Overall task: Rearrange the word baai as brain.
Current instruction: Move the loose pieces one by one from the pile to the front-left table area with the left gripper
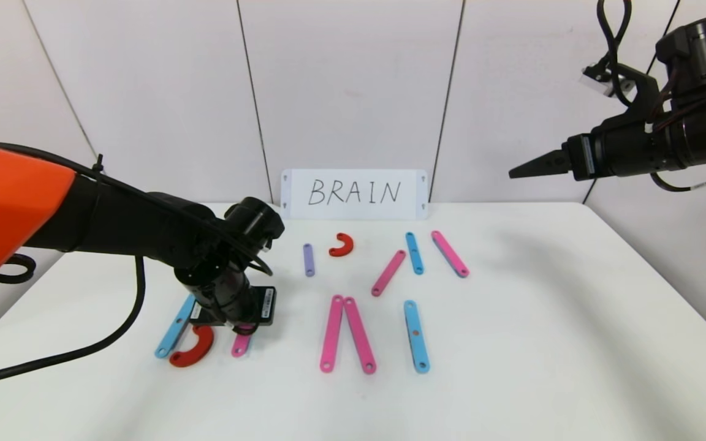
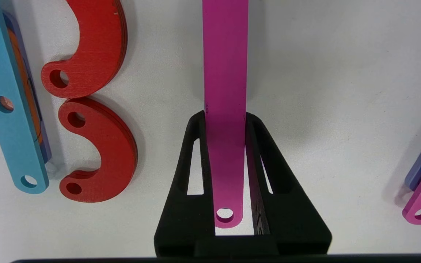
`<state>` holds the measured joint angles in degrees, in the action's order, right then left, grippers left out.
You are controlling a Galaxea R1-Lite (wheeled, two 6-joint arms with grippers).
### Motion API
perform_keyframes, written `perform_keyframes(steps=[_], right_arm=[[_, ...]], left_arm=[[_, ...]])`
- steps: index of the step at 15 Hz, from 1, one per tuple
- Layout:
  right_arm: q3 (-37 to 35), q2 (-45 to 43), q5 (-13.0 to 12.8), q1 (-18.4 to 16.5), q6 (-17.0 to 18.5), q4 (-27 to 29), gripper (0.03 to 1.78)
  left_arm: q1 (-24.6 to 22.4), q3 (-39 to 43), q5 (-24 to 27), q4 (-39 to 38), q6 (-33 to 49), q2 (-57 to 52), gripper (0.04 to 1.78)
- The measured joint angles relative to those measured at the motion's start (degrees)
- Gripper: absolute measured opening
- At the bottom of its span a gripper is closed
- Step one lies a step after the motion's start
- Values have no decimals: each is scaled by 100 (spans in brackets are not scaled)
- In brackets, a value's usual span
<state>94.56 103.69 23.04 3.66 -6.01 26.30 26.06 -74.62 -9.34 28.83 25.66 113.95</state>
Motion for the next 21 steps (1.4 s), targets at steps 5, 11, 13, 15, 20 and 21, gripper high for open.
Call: perform_keyframes(steps=[5, 11, 13, 15, 20, 21], right_arm=[[0, -5, 0, 0, 1, 2, 174], [-7, -6, 0, 0, 0, 2, 174], [-7, -6, 0, 0, 0, 2, 174], [-10, -9, 0, 0, 0, 2, 174], [4, -33, 2, -7, 6, -9, 174], [4, -33, 0, -7, 9, -9, 174]], left_arm=[[4, -11, 9, 0, 0, 44, 55], [15, -40, 24, -22, 0, 48, 148], [63, -54, 28, -146, 2, 5, 166], [85, -151, 24, -212, -4, -68, 174], [85, -962, -9, -210, -91, -39, 175], [85, -1176, -6, -207, -96, 11, 175]])
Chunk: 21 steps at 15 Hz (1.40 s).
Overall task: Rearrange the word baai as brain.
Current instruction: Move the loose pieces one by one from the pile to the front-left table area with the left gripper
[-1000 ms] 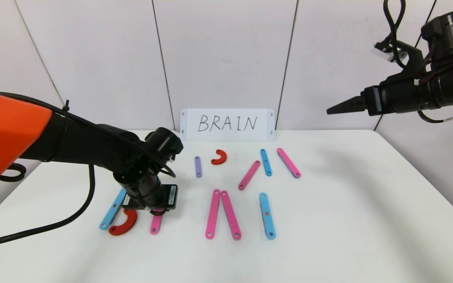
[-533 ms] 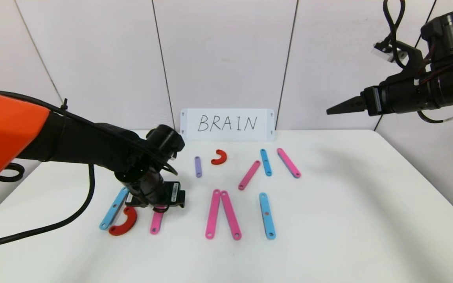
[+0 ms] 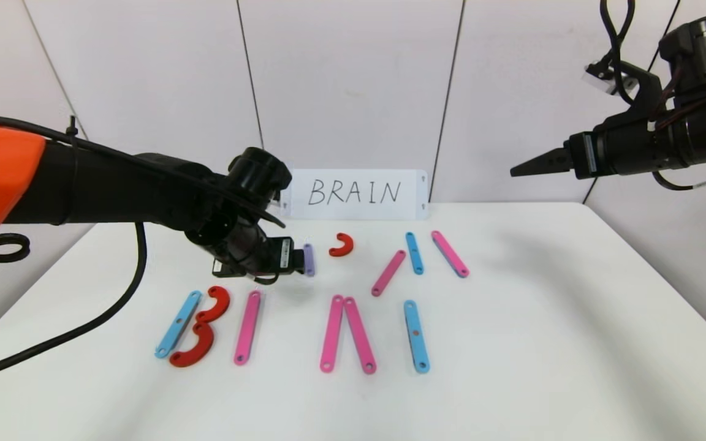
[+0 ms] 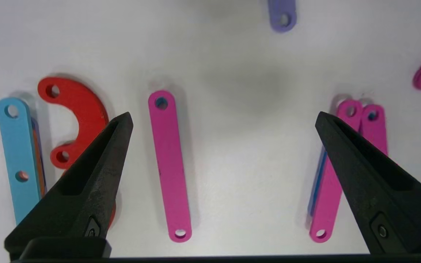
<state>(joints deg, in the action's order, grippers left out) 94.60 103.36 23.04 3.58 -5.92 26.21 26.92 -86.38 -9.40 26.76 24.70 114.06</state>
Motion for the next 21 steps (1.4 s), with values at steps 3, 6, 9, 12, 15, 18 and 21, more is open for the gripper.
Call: perform_keyframes(steps=[3, 6, 9, 12, 15, 18, 21], right_arm=[[9, -2, 0, -11, 6, -6, 174], [20, -2, 2, -32, 9, -6, 174], [30, -6, 2, -59, 9, -9, 174], [38, -6, 0, -65, 9, -13, 174], [30, -9, 0, -61, 9, -13, 174], [24, -9, 0, -63, 2, -15, 174], [22, -9, 2, -61, 2, -17, 174]], left_arm=[[1, -714, -13, 37, -83, 289, 175], [6, -1445, -41, 59, -279, 712, 175], [62, -2075, -85, 63, -560, 1174, 175], [205, -2544, -452, 30, -745, 1673, 175], [338, -2673, -636, -344, -961, 2037, 175], [378, -2682, -633, -894, -994, 2222, 175], [441, -2676, -590, -987, -1035, 2324, 175]])
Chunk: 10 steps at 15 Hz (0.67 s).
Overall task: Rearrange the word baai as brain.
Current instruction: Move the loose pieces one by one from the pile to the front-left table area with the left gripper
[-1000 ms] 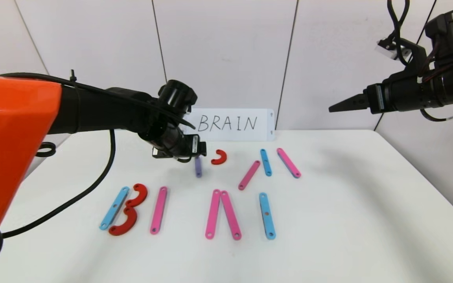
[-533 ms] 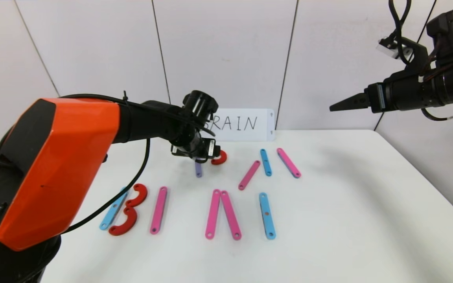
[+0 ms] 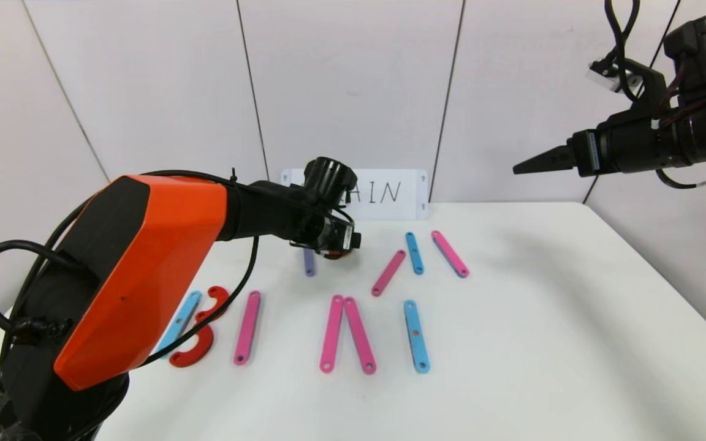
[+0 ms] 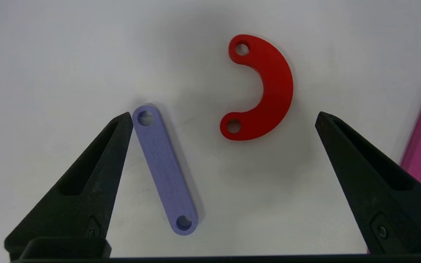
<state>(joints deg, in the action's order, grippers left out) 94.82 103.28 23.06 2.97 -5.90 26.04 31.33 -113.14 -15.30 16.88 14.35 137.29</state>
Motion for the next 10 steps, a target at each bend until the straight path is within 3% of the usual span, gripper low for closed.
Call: perform_keyframes(steps=[4, 10], right_arm=[[0, 0, 0, 5, -2, 2, 174], [-6, 2, -2, 13, -2, 0, 174]], left_arm=[[59, 13, 340, -101, -74, 89, 175], [96, 27, 404, -501, -391, 227, 175]])
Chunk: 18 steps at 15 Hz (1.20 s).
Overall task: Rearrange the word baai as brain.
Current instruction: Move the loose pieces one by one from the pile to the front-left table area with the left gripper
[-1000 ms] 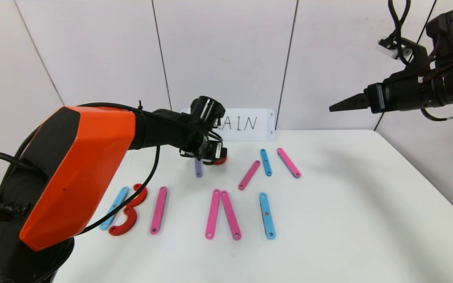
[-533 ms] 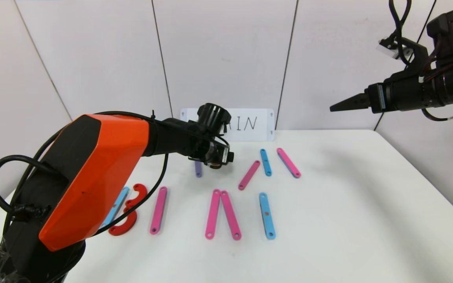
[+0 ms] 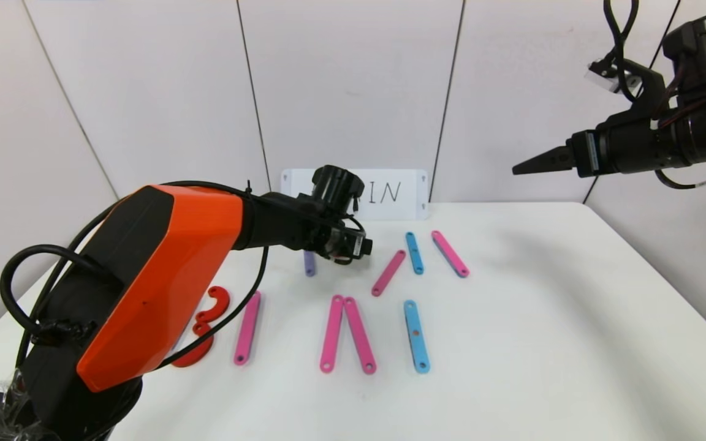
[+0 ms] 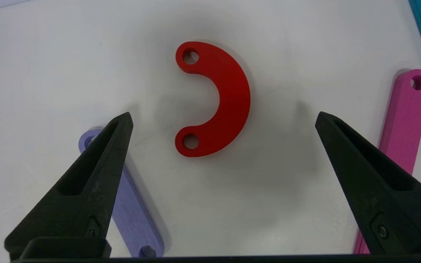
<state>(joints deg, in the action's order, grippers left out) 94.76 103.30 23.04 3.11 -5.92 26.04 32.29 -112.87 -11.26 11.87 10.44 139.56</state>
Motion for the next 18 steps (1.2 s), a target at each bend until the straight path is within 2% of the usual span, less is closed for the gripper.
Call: perform_keyframes(steps=[7, 10, 12, 16, 18], right_arm=[[2, 0, 0, -6, 0, 2, 174], [2, 0, 0, -2, -7, 0, 174], [-5, 0, 0, -6, -5, 2, 174], [-11, 0, 0, 11, -7, 2, 174], [-11, 0, 0, 11, -7, 2, 174]], left_arm=[[122, -24, -11, -190, -121, 223, 174], [130, -27, -13, -284, -272, 289, 159], [133, -20, -13, -284, -280, 306, 137], [128, -16, -26, -273, -284, 317, 66], [128, -11, -37, -267, -283, 322, 41]])
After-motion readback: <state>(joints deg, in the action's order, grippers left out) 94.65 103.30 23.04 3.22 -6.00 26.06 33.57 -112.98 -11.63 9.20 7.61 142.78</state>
